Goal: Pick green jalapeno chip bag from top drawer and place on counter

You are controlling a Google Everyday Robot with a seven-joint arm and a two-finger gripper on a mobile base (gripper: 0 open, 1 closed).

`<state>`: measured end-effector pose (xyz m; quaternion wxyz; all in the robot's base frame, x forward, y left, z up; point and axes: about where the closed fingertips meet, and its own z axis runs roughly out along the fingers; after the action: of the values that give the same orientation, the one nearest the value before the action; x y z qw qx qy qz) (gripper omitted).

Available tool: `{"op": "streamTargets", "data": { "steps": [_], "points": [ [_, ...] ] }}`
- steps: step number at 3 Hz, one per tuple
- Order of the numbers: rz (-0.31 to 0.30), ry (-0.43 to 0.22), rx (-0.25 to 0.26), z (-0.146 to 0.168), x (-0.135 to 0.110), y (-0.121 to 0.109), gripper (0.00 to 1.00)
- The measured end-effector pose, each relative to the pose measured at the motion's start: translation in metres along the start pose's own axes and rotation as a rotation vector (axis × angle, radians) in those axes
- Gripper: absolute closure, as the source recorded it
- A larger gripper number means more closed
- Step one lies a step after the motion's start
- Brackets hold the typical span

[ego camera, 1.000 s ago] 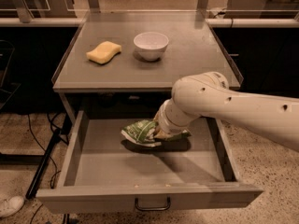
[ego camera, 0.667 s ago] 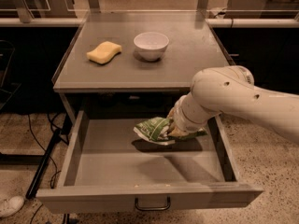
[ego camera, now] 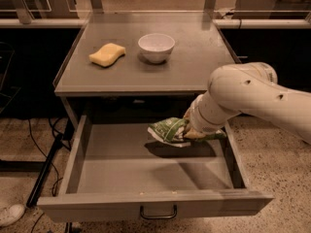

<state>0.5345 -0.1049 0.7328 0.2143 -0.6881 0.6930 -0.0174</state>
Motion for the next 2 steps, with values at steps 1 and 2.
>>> {"op": "streamTargets", "data": {
  "steps": [1,2],
  "points": [
    [0.046,0.061,0.047,-0.032,0.025,-0.007,1.0],
    [0.075,0.096,0.125,-0.068,0.036,-0.019,1.0]
  ]
}}
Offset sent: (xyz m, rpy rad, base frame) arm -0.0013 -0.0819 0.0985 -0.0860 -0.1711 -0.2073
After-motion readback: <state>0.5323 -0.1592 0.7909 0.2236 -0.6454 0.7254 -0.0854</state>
